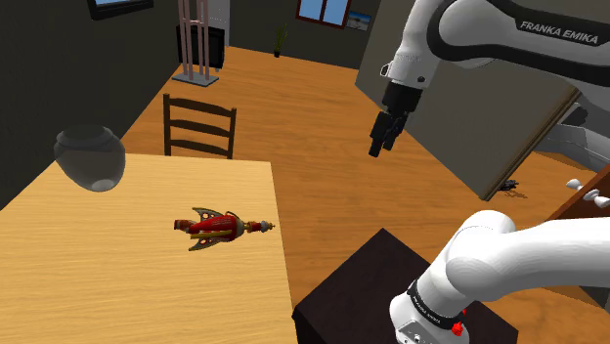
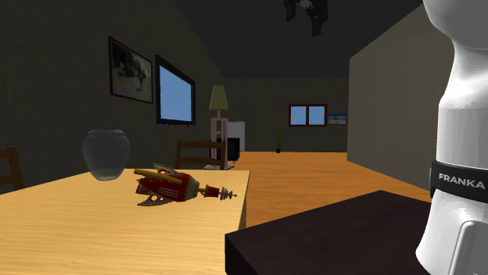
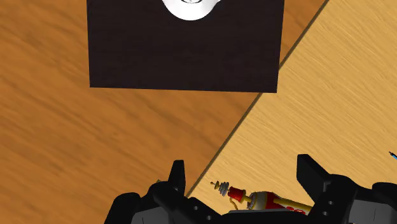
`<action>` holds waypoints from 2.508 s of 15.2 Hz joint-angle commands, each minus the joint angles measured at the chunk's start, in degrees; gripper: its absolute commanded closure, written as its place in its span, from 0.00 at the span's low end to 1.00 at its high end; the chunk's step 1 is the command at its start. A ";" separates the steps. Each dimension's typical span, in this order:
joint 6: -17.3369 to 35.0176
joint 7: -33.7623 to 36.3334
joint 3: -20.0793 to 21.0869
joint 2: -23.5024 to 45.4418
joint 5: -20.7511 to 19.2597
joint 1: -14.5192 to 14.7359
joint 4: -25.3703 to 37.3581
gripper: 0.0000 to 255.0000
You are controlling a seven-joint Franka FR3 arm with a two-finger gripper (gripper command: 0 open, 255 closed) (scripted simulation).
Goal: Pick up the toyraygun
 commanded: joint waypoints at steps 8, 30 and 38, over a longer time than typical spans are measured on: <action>13.72 -6.66 -2.39 9.33 1.95 1.69 -5.04 0.00; 42.57 -33.77 -3.48 56.18 20.73 7.56 7.72 0.00; 44.76 -40.79 0.46 74.10 25.93 6.84 21.67 0.00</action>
